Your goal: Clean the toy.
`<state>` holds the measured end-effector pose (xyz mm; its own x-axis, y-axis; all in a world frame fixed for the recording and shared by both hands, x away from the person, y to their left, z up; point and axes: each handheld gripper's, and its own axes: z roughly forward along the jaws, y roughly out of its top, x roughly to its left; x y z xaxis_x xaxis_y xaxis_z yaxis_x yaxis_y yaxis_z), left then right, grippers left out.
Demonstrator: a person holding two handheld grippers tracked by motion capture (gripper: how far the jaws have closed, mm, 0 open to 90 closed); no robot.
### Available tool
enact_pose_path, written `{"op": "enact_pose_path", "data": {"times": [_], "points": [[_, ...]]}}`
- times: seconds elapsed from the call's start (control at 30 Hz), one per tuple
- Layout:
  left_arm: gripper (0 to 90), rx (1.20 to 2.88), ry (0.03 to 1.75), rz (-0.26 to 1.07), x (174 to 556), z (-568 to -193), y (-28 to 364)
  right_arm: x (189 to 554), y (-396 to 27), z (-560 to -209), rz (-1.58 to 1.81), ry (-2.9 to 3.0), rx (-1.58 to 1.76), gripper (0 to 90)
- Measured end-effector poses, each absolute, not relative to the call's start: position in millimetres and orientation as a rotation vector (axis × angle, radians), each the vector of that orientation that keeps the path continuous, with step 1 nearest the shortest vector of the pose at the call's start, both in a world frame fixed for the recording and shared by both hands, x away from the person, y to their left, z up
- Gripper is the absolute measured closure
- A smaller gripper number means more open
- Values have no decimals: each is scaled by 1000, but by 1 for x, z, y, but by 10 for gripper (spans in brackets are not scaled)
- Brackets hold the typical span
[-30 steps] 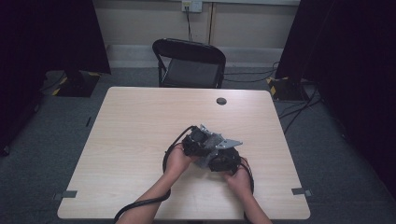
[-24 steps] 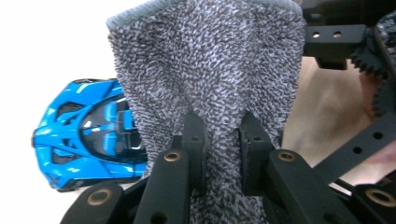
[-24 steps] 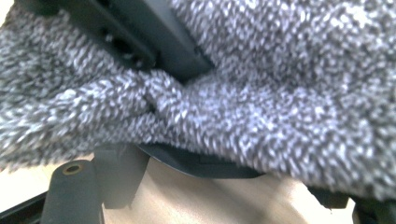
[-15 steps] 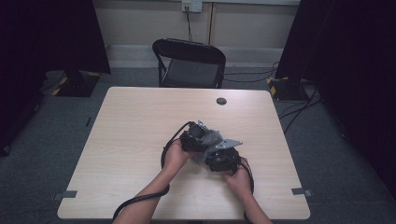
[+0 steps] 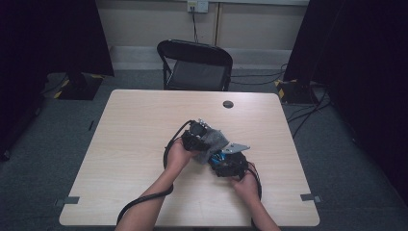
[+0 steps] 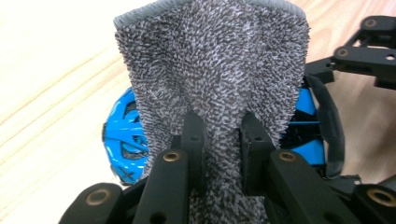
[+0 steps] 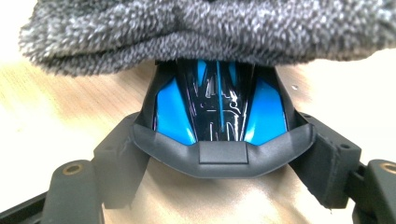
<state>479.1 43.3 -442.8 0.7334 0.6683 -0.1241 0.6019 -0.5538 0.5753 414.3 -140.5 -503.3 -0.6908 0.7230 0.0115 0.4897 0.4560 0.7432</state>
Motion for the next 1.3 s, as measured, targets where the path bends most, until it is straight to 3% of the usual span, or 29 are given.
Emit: {"op": "enact_pose_path", "data": {"times": [1.3], "points": [[753, 2235, 1158, 132, 517, -458, 79, 414, -141, -503, 1078, 2403, 1035, 249]]}}
